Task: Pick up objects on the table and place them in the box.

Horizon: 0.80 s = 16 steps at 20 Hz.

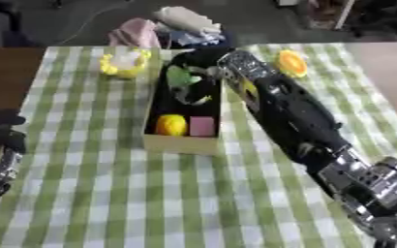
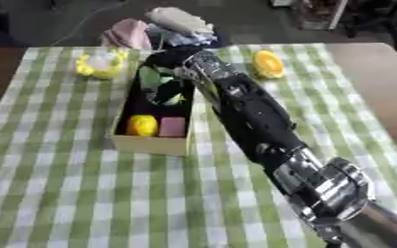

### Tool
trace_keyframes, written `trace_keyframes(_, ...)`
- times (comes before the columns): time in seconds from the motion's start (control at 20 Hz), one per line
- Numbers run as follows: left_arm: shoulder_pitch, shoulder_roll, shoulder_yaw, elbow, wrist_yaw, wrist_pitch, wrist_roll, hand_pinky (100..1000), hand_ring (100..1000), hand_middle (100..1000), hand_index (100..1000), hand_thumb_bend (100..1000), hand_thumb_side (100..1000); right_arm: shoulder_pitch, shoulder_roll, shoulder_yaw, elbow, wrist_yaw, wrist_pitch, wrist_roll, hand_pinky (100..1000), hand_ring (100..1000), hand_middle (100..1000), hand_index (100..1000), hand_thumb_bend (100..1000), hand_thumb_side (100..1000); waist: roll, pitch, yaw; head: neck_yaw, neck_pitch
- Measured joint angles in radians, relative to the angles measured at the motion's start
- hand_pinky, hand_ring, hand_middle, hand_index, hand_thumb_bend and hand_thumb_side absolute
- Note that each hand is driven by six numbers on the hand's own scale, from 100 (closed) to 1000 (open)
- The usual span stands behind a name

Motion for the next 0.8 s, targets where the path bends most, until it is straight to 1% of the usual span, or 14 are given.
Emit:
trace_keyframes(0.1, 0.001, 0.0, 0.0, 0.0, 0.0, 0.001, -0.001, 772, 715, 750, 884, 100, 626, 0.0, -0.009, 0.006, -0.015, -0.036, 0.009, 0.036, 949, 977, 1000, 1000, 100, 987, 0.0, 0.0, -0.004, -0.001, 0.0)
trace_keyframes(0.25, 0.002, 0.0, 0.002, 0.0, 0.0, 0.002, -0.002, 772, 715, 750, 884, 100, 626, 0.0, -0.021, 0.015, -0.037, -0.094, 0.028, 0.081, 949, 977, 1000, 1000, 100, 987, 0.0, 0.0, -0.006, -0.003, 0.0)
trace_keyframes(0.3, 0.003, 0.0, 0.002, 0.0, 0.0, 0.002, -0.002, 773, 716, 751, 884, 100, 628, 0.0, -0.023, 0.017, -0.044, -0.11, 0.034, 0.092, 962, 986, 1000, 1000, 100, 1000, 0.0, 0.0, -0.007, -0.004, 0.0)
trace_keyframes(0.45, 0.007, 0.0, 0.005, 0.0, -0.001, 0.003, -0.003, 773, 716, 751, 884, 100, 627, 0.0, -0.038, 0.028, -0.077, -0.164, 0.049, 0.112, 972, 991, 1000, 1000, 100, 970, -0.001, 0.0, -0.017, -0.004, 0.0)
trace_keyframes(0.5, 0.008, 0.0, 0.006, 0.0, -0.002, 0.003, -0.003, 773, 716, 751, 884, 100, 629, 0.0, -0.047, 0.03, -0.09, -0.178, 0.054, 0.116, 978, 993, 1000, 1000, 100, 907, -0.001, 0.0, -0.018, -0.004, 0.0)
trace_keyframes(0.6, 0.01, 0.0, 0.006, 0.0, -0.003, 0.004, -0.003, 773, 716, 751, 884, 100, 629, 0.0, -0.066, 0.033, -0.117, -0.2, 0.067, 0.119, 983, 994, 1000, 1000, 100, 822, -0.001, 0.0, -0.02, -0.005, 0.0)
trace_keyframes(0.65, 0.01, 0.0, 0.006, 0.0, -0.004, 0.004, -0.003, 773, 716, 751, 884, 100, 629, -0.001, -0.078, 0.032, -0.129, -0.205, 0.075, 0.115, 983, 994, 1000, 1000, 100, 813, -0.001, 0.0, -0.022, -0.005, 0.0)
trace_keyframes(0.7, 0.01, 0.0, 0.006, 0.0, -0.004, 0.004, -0.003, 773, 716, 751, 884, 100, 629, -0.003, -0.093, 0.027, -0.138, -0.208, 0.084, 0.109, 983, 992, 1000, 1000, 100, 737, -0.001, 0.0, -0.024, -0.005, 0.0)
trace_keyframes(0.75, 0.012, 0.0, 0.007, 0.0, -0.005, 0.004, -0.003, 773, 716, 751, 884, 100, 629, -0.005, -0.108, 0.018, -0.143, -0.208, 0.094, 0.101, 982, 992, 1000, 1000, 100, 707, -0.001, 0.0, -0.026, -0.005, 0.0)
trace_keyframes(0.8, 0.015, 0.0, 0.008, 0.0, -0.005, 0.004, -0.002, 773, 716, 751, 884, 100, 629, -0.007, -0.125, 0.006, -0.144, -0.207, 0.105, 0.089, 984, 992, 1000, 1000, 100, 647, -0.001, 0.0, -0.029, -0.004, 0.001)
